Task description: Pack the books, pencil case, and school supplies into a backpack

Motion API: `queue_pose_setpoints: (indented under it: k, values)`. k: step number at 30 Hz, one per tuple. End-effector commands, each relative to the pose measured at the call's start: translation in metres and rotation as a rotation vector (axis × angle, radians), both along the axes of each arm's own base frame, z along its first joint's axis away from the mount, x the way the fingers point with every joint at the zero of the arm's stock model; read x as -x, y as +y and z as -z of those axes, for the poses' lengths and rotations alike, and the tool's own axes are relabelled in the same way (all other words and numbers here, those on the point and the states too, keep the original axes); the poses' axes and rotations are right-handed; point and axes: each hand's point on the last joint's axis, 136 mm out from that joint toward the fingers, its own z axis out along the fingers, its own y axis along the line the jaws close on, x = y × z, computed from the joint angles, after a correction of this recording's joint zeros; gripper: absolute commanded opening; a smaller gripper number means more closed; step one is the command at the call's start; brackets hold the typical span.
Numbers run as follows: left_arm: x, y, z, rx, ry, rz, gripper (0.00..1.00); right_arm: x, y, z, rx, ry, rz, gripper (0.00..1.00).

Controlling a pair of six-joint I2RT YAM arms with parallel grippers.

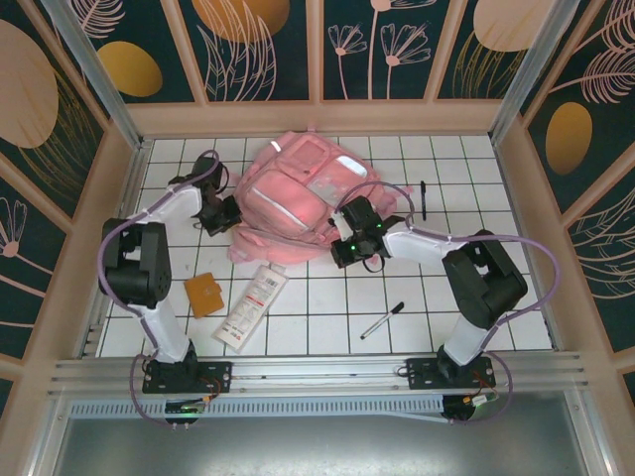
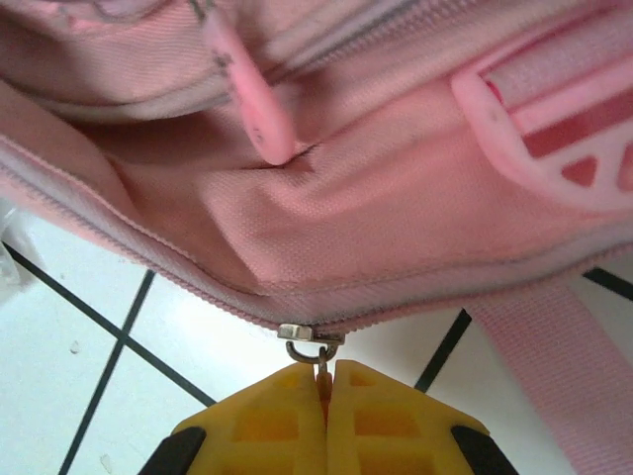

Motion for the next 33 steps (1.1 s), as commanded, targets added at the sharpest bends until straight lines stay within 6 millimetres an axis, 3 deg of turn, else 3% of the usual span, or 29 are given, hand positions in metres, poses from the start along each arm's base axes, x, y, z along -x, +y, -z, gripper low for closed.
queue_pose_setpoints:
  k: [1,2,4,6,9,11,14,17,21,27,33]
  values:
    - [-0.046,0.025,-0.037,-0.124,-0.167,0.045,0.07,0.009,0.008,-0.011,-0.004,0.01,-0.048,0.0]
    - [-0.052,0.024,-0.046,-0.12,-0.187,0.043,0.26,0.01,0.021,-0.018,-0.035,-0.004,-0.078,0.0]
    - [-0.057,0.032,-0.058,-0.158,-0.202,0.013,0.42,0.011,0.048,-0.032,-0.09,-0.032,-0.152,0.0]
    - [-0.05,0.039,-0.064,-0.172,-0.169,-0.02,0.47,0.01,0.073,-0.044,-0.119,-0.074,-0.203,0.0]
    - [-0.012,0.041,-0.061,-0.155,-0.05,-0.053,0.49,0.001,0.103,-0.054,-0.151,-0.089,-0.205,0.0]
    - [0.02,0.032,-0.052,-0.085,0.008,-0.07,0.52,-0.003,0.123,-0.06,-0.203,-0.082,-0.211,0.0]
    - [0.052,0.016,-0.045,0.046,0.017,-0.117,0.54,0.001,0.144,-0.065,-0.254,-0.08,-0.246,0.0]
    - [0.061,0.013,-0.053,0.089,-0.032,-0.18,0.56,0.009,0.151,-0.061,-0.262,-0.066,-0.274,0.0]
    - [0.054,0.001,-0.059,0.157,-0.096,-0.206,0.58,0.019,0.154,-0.048,-0.242,-0.051,-0.313,0.0]
    - [0.059,-0.024,-0.028,0.179,-0.079,-0.235,0.58,0.022,0.165,-0.056,-0.295,-0.067,-0.319,0.0]
    - [0.059,-0.019,0.0,0.124,-0.062,-0.312,0.58,0.033,0.171,-0.049,-0.292,-0.065,-0.334,0.0]
